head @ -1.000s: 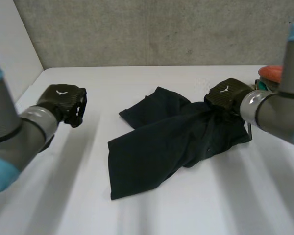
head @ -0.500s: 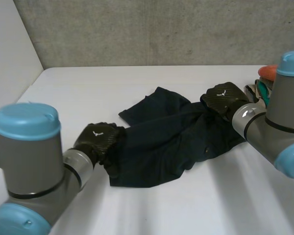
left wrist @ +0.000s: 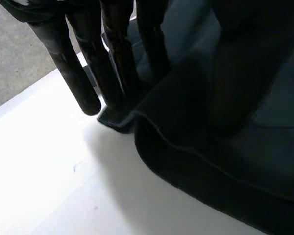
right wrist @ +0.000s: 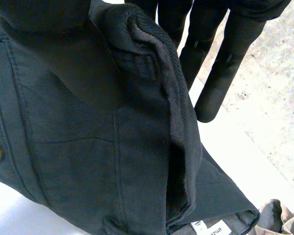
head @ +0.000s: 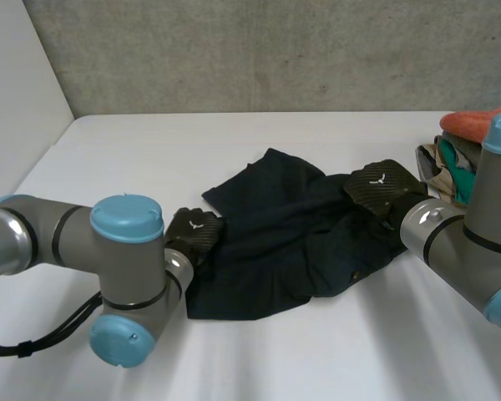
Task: Fold the laundry.
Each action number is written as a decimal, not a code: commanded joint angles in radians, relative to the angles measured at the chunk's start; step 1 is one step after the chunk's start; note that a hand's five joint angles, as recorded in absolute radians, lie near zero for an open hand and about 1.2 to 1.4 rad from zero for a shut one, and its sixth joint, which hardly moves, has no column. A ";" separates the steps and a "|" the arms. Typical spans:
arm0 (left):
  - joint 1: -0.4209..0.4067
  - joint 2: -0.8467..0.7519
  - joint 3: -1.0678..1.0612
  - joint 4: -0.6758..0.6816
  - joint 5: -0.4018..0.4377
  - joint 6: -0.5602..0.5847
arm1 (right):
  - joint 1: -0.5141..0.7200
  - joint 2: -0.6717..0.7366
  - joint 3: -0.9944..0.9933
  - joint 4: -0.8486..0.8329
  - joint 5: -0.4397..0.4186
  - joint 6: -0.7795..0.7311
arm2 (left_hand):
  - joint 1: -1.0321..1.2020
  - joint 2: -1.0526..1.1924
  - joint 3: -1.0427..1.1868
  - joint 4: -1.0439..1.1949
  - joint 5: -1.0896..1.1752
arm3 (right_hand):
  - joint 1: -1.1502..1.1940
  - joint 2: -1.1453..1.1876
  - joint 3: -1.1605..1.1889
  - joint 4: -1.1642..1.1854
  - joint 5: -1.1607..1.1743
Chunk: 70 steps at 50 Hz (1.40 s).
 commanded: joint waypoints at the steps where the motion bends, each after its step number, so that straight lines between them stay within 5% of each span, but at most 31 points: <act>1: 0.005 -0.038 0.072 0.036 -0.011 0.050 | -0.011 0.023 -0.014 -0.038 0.001 0.000 | 0.515 0.533 0.555 0.551 0.559 | 0.266 0.222 0.202 0.199 0.230; 12: 0.120 0.039 0.403 0.224 -0.046 0.095 | -0.011 0.167 -0.341 -0.376 0.047 0.000 | 0.515 0.533 0.555 0.551 0.559 | 0.266 0.222 0.202 0.199 0.230; 17: 0.185 0.111 0.534 0.347 -0.069 0.030 | -0.040 0.226 -0.516 -0.820 0.046 0.070 | 0.515 0.533 0.555 0.551 0.559 | 0.266 0.222 0.202 0.199 0.230; 22: 0.223 0.202 0.548 0.459 -0.069 -0.073 | -0.051 0.240 -0.527 -1.088 0.032 0.212 | 0.515 0.533 0.555 0.551 0.559 | 0.266 0.222 0.202 0.199 0.230; 32: 0.214 0.280 0.226 0.318 0.087 -0.097 | -0.017 0.263 -0.427 -0.788 -0.085 0.261 | 0.515 0.533 0.555 0.551 0.559 | 0.266 0.222 0.202 0.199 0.230; 42: 0.241 0.223 -0.125 0.291 0.032 -0.031 | -0.003 0.339 -0.223 -0.480 -0.086 0.106 | 0.515 0.533 0.555 0.551 0.559 | 0.266 0.222 0.202 0.199 0.230; 51: 0.243 0.269 -0.279 0.114 0.037 0.044 | -0.020 0.332 -0.106 -0.157 -0.083 -0.078 | 0.515 0.533 0.555 0.551 0.559 | 0.266 0.222 0.202 0.199 0.230; 52: 0.241 0.286 -0.284 0.103 0.038 0.041 | -0.023 0.323 -0.102 -0.142 -0.085 -0.070 | 0.466 0.484 0.506 0.502 0.510 | 0.266 0.222 0.202 0.199 0.230; 54: 0.238 0.336 -0.296 0.080 0.052 0.027 | -0.023 0.295 -0.081 -0.113 -0.088 -0.035 | -0.135 -0.117 -0.096 -0.099 -0.091 | 0.266 0.222 0.202 0.199 0.230; 56: 0.234 0.367 -0.303 0.068 0.066 0.016 | -0.020 0.270 -0.059 -0.110 -0.088 -0.014 | -0.402 -0.384 -0.363 -0.366 -0.359 | 0.266 0.222 0.202 0.199 0.230; 70: 0.243 0.594 -0.521 -0.122 0.101 0.004 | 0.006 0.168 0.085 -0.146 -0.069 0.049 | -0.322 -0.304 -0.282 -0.286 -0.278 | 0.266 0.222 0.202 0.199 0.230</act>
